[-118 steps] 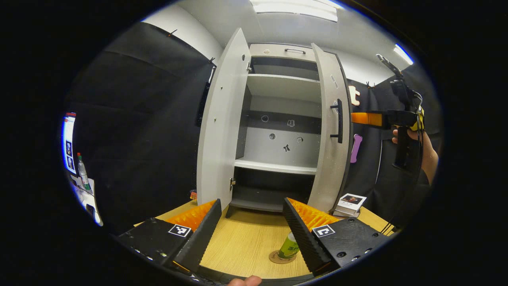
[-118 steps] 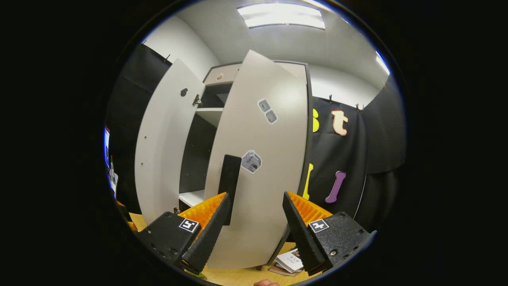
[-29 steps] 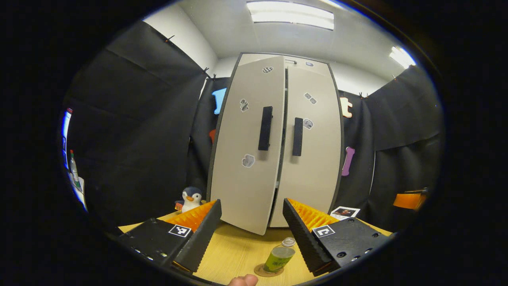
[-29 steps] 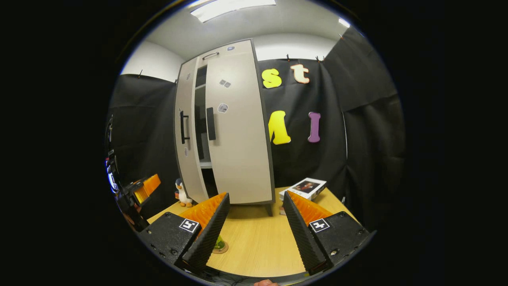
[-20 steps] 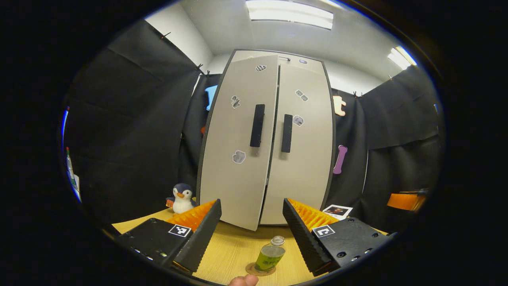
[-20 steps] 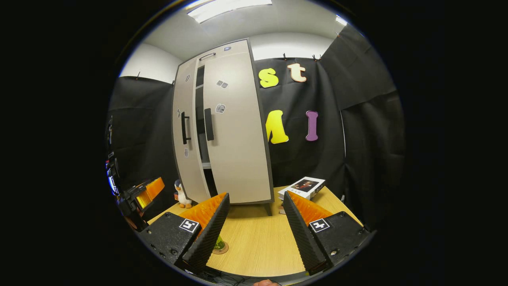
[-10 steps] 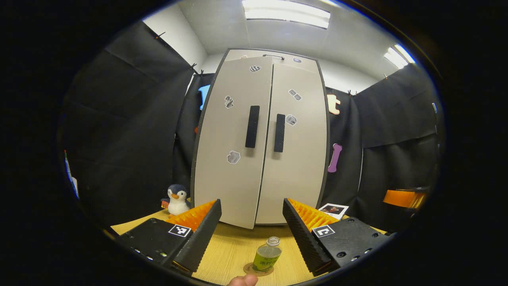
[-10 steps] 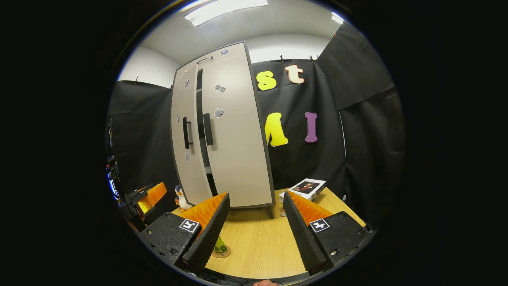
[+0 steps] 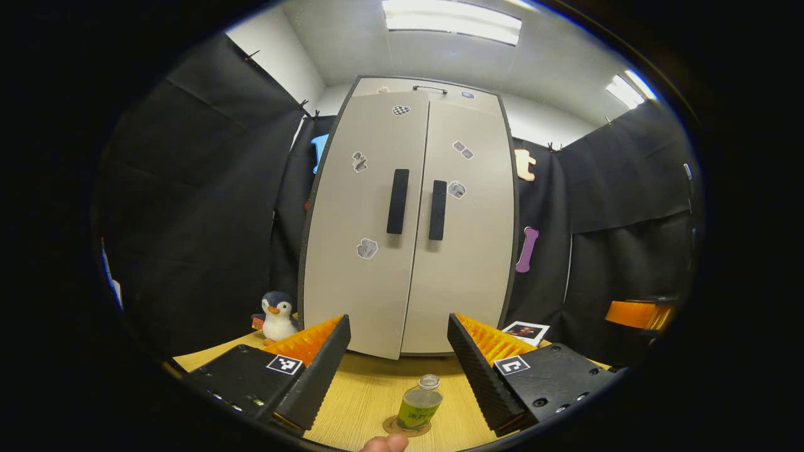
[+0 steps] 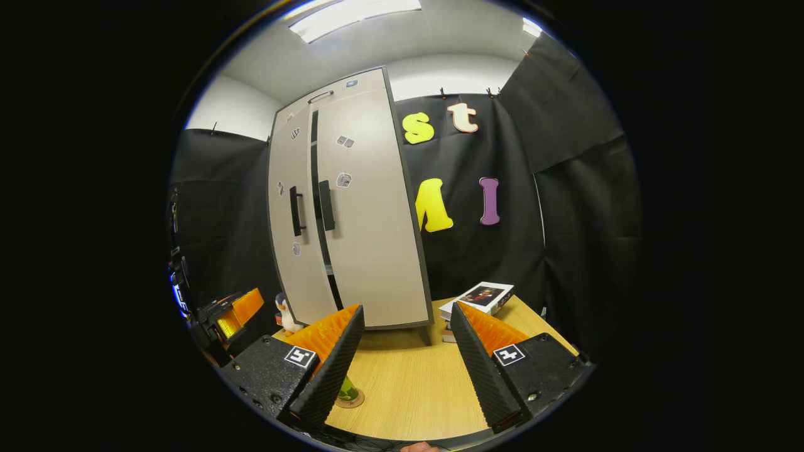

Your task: Grasp the bottle in the cabinet with the left hand and place it on the coaster, then close the right door with the right hand and the left door with the left hand.

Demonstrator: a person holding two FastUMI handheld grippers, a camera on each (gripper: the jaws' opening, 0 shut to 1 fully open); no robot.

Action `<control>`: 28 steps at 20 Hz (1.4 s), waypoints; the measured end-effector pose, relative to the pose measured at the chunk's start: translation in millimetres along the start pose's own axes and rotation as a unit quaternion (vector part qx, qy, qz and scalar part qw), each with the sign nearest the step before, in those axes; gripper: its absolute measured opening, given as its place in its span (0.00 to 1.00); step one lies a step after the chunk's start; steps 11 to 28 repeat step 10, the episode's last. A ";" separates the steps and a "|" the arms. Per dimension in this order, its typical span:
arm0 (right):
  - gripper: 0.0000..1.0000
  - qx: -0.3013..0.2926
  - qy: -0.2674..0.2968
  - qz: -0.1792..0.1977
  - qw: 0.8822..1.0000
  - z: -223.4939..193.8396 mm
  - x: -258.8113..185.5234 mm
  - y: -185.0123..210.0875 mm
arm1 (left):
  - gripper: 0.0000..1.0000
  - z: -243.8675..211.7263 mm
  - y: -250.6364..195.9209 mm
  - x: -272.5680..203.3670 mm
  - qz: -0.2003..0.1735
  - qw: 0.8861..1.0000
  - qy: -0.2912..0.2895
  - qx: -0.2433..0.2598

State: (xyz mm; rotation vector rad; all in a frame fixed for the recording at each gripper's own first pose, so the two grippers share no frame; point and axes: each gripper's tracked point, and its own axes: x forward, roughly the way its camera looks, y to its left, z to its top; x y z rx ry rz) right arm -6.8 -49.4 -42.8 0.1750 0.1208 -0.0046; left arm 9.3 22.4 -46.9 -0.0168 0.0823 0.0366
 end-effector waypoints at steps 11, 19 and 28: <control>0.84 -0.003 0.005 0.004 1.000 -2.3 2.2 5.3 | 0.95 -0.1 -3.5 -0.9 -0.005 1.000 -0.004 0.011; 0.84 -0.003 0.005 0.004 1.000 -2.3 2.2 5.3 | 0.95 -0.1 -3.5 -0.9 -0.005 1.000 -0.004 0.011; 0.84 -0.003 0.005 0.004 1.000 -2.3 2.2 5.3 | 0.95 -0.1 -3.5 -0.9 -0.005 1.000 -0.004 0.011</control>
